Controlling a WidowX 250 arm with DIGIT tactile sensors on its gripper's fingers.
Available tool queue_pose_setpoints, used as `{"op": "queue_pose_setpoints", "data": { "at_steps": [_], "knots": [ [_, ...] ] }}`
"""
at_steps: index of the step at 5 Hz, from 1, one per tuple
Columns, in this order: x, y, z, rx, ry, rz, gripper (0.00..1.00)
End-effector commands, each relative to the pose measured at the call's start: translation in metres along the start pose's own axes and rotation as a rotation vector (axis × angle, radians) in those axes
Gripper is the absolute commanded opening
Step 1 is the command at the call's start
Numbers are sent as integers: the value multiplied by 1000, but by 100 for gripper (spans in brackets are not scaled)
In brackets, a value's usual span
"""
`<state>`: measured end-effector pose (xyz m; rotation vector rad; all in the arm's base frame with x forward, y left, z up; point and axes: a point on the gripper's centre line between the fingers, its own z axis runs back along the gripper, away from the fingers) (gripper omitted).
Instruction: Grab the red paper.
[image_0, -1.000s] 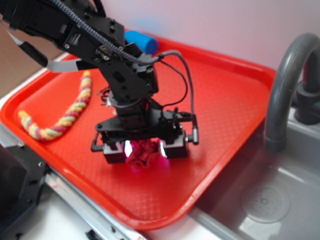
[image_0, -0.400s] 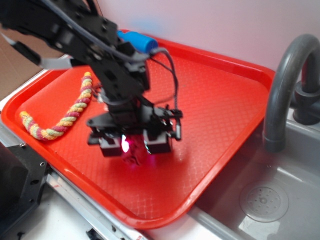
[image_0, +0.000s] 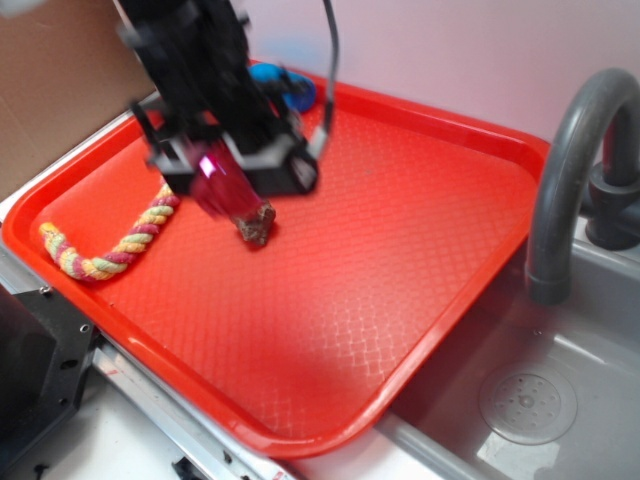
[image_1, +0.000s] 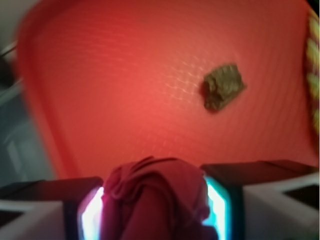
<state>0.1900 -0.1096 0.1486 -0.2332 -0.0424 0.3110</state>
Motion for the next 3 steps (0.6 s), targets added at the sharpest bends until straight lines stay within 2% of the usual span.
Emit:
{"op": "queue_pose_setpoints", "data": {
  "at_steps": [1,2,3],
  "knots": [
    [1,7,106,-87,-177,-268,0],
    [4,7,97,-144,-172,-236,0],
    [8,5,89,-73,-128,-214,0]
  ]
}}
